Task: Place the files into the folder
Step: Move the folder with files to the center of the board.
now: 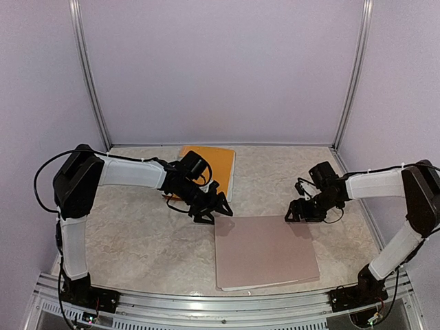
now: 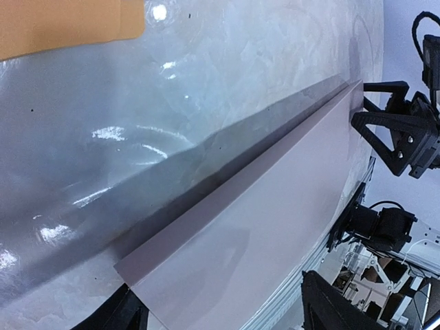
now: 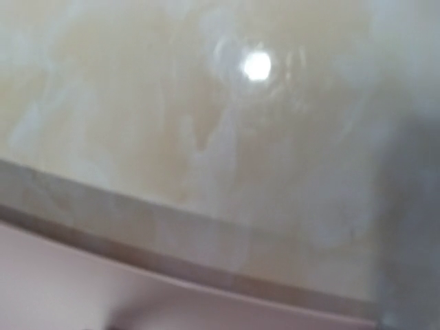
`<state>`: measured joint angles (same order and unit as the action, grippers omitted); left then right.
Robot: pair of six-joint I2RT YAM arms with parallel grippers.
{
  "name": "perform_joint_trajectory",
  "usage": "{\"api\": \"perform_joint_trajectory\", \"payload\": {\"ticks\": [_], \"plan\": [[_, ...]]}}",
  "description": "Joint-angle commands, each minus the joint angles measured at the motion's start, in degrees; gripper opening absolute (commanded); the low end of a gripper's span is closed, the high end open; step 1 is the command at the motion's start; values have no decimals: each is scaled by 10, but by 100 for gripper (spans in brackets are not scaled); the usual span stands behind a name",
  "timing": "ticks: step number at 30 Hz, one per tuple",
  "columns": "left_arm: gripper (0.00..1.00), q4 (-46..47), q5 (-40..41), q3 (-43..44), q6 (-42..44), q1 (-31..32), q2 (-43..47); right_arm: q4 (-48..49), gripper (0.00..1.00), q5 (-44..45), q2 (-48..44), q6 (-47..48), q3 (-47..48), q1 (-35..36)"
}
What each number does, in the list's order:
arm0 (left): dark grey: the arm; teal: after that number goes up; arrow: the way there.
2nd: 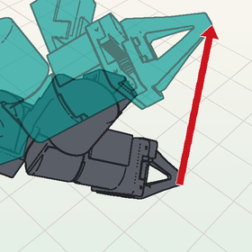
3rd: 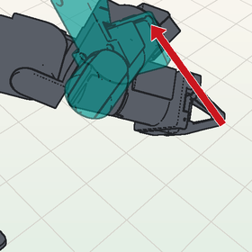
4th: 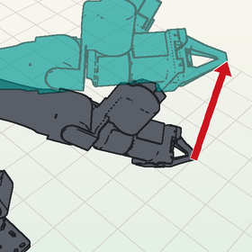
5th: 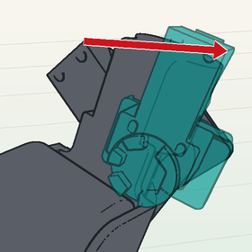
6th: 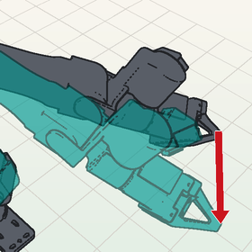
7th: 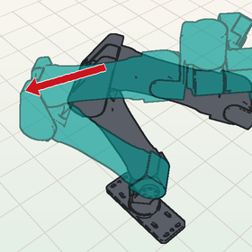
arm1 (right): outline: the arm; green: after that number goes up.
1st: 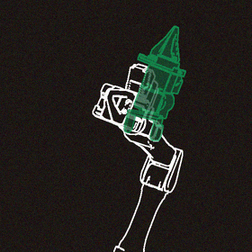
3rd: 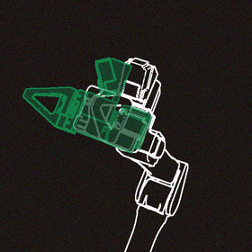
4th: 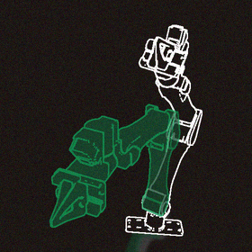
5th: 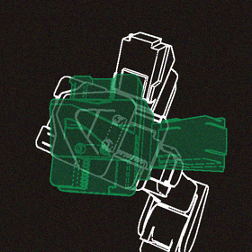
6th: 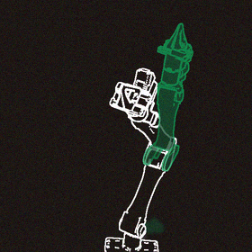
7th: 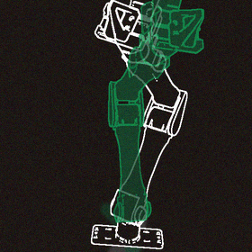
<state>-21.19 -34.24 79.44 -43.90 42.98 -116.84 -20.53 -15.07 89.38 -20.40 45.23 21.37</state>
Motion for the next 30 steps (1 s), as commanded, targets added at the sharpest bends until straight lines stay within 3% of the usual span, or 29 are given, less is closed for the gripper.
{"api": "perform_joint_trajectory", "payload": {"ticks": [1,18,24,30], "plan": [[72,11,-29,20,0,1,-20,45,76,-38,33,-2,21,2],[72,-73,-23,175,63,-109,-80,54,76,-29,160,20,202,-10],[73,-106,-12,268,75,-126,-130,49,77,-36,205,27,272,-26],[73,-160,9,417,92,-145,-224,50,77,-38,257,31,336,-51]]}}
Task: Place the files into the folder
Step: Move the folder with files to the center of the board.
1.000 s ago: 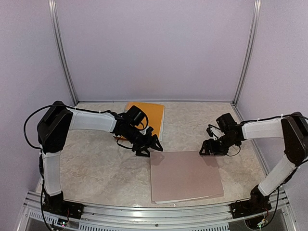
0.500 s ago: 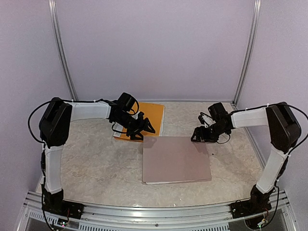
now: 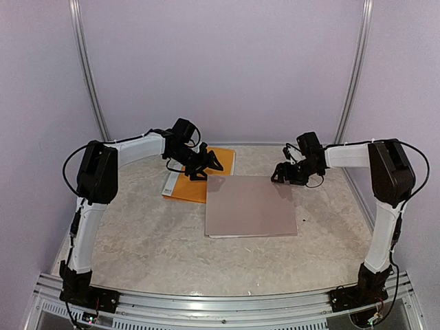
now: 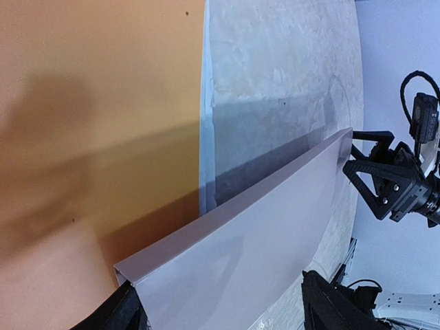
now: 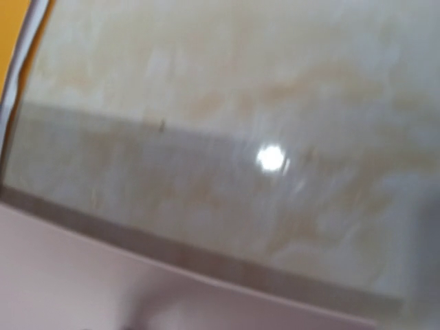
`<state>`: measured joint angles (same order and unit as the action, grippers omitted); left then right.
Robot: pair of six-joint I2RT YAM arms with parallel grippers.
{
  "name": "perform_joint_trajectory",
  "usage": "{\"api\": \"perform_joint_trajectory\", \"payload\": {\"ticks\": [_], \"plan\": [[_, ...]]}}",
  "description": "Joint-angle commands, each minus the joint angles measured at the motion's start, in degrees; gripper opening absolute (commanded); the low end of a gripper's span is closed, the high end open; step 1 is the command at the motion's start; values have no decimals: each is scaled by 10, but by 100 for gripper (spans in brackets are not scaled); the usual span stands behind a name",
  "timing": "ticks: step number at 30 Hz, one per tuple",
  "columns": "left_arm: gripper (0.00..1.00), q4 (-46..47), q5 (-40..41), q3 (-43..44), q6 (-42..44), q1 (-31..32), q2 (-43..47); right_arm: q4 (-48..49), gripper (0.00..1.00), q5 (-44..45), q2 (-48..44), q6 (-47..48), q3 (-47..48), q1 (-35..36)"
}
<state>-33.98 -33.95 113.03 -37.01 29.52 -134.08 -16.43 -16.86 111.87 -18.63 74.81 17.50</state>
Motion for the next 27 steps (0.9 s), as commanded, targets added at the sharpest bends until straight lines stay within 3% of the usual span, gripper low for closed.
{"api": "perform_joint_trajectory", "payload": {"ticks": [1,6,14,18,22,27], "plan": [[73,-35,7,102,23,-13,-63,9,77,-17,40,13,49,-15],[77,-39,40,165,36,-23,-96,15,78,10,60,22,78,-24],[93,-72,86,156,69,-45,-62,-9,85,54,43,46,91,-32],[99,-54,123,77,84,-46,-4,23,87,57,-12,54,43,-32],[99,40,169,-79,95,-39,118,72,90,59,-85,61,-38,-29],[99,148,299,-251,143,-13,266,124,99,99,-187,99,-119,-9]]}}
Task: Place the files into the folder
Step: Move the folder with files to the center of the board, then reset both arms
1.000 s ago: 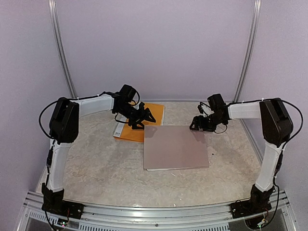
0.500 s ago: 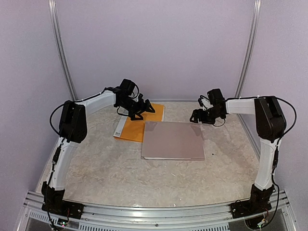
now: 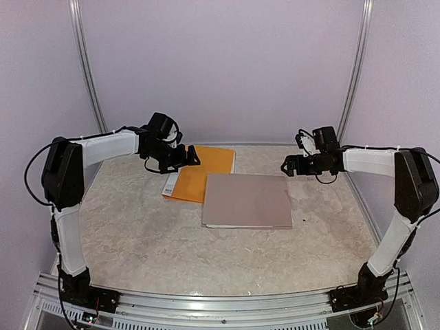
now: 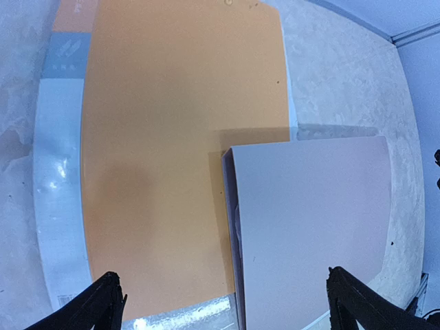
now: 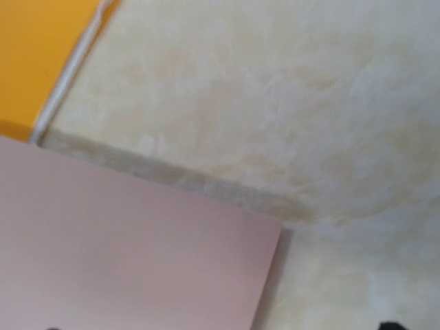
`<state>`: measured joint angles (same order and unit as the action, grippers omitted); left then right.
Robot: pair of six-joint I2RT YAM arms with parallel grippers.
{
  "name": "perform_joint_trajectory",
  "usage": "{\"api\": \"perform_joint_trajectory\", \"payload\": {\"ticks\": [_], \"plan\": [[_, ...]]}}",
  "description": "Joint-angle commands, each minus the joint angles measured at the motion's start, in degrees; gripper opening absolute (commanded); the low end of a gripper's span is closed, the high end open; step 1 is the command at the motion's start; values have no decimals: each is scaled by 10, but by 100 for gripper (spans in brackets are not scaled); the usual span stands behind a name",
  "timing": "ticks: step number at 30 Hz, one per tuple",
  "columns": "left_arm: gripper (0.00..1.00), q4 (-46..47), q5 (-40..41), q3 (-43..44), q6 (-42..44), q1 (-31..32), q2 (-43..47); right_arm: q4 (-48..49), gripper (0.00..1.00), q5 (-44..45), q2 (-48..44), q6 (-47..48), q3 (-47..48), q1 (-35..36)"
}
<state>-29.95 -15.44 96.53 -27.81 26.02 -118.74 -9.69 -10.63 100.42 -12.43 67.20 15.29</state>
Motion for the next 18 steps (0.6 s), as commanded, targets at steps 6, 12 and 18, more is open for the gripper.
{"api": "perform_joint_trajectory", "payload": {"ticks": [6,12,18], "plan": [[99,179,241,-233,89,48,239,90,99,126,-187,81,-109,56],[99,292,319,-400,95,54,391,144,99,159,-289,96,-177,63],[99,380,329,-515,93,39,513,226,99,147,-373,108,-264,63]]}}
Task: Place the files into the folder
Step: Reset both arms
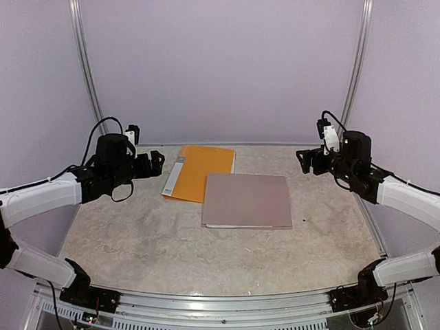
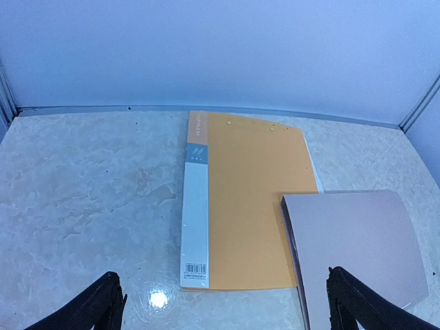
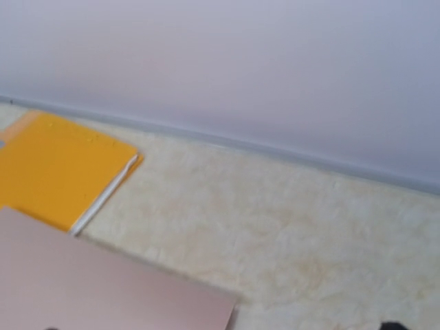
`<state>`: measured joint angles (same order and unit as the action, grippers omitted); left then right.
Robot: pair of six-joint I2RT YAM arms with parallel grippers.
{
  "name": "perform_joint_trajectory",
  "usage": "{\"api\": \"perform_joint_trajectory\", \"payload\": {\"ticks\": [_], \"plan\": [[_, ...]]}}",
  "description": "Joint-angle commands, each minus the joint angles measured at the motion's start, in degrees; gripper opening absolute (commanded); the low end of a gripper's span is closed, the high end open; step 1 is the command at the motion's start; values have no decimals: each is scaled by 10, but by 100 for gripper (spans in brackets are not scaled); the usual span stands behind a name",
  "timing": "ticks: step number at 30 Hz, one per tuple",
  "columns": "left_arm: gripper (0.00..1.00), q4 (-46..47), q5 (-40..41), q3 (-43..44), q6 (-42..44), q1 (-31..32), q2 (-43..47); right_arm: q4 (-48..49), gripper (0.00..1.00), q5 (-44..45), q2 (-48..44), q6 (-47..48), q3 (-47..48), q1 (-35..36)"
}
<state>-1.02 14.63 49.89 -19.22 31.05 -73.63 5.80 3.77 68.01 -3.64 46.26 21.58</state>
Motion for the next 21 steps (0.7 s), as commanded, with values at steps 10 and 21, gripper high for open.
{"api": "perform_joint_trajectory", "payload": {"ticks": [10,21], "plan": [[99,109,16,-102,58,-35,134,67,99,2,-35,51,-70,-1],[99,135,26,-129,94,-26,139,123,99,7,-75,66,-118,-1]]}}
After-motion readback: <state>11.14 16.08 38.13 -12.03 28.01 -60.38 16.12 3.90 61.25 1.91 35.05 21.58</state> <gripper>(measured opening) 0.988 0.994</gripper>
